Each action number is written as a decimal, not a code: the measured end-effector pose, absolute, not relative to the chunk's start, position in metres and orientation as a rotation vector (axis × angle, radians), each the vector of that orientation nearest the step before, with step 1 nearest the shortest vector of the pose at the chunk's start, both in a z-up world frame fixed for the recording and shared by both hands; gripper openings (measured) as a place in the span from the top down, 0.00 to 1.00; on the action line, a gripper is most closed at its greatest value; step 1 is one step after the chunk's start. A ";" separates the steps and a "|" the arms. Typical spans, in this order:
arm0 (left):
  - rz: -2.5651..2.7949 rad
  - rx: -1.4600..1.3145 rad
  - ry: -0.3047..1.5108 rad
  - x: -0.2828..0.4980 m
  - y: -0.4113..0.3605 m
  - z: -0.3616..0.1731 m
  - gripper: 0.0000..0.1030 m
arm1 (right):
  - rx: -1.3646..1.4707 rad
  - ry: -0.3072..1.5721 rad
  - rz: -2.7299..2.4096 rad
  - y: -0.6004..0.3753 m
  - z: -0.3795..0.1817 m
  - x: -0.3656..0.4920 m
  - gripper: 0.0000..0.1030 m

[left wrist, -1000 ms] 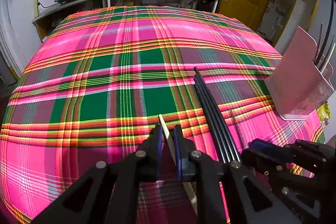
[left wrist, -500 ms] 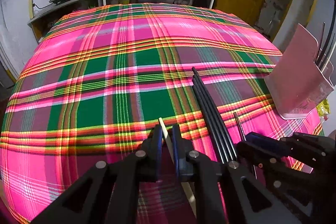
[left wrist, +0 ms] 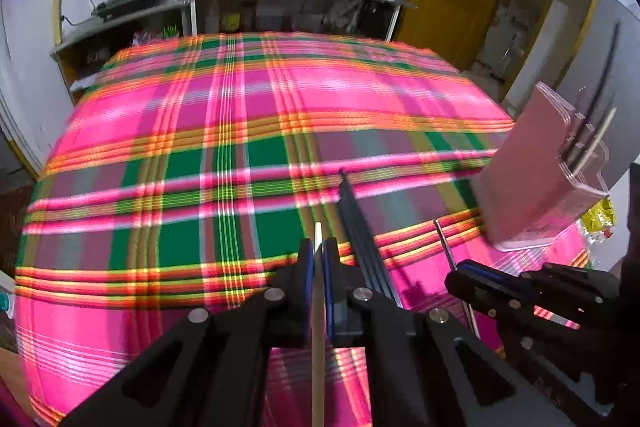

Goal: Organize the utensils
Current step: 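Lift the wooden chopstick with the left tool while the right tool grasps a black chopstick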

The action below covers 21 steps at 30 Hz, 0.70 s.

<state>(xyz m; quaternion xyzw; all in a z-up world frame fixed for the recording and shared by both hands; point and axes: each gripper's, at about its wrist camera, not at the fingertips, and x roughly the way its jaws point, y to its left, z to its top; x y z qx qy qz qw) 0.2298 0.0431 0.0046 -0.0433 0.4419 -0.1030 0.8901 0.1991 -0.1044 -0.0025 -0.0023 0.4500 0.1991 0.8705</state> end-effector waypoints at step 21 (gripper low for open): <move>-0.279 -0.053 0.698 0.155 0.028 0.122 0.95 | 0.065 0.737 0.411 -0.154 0.079 0.142 0.95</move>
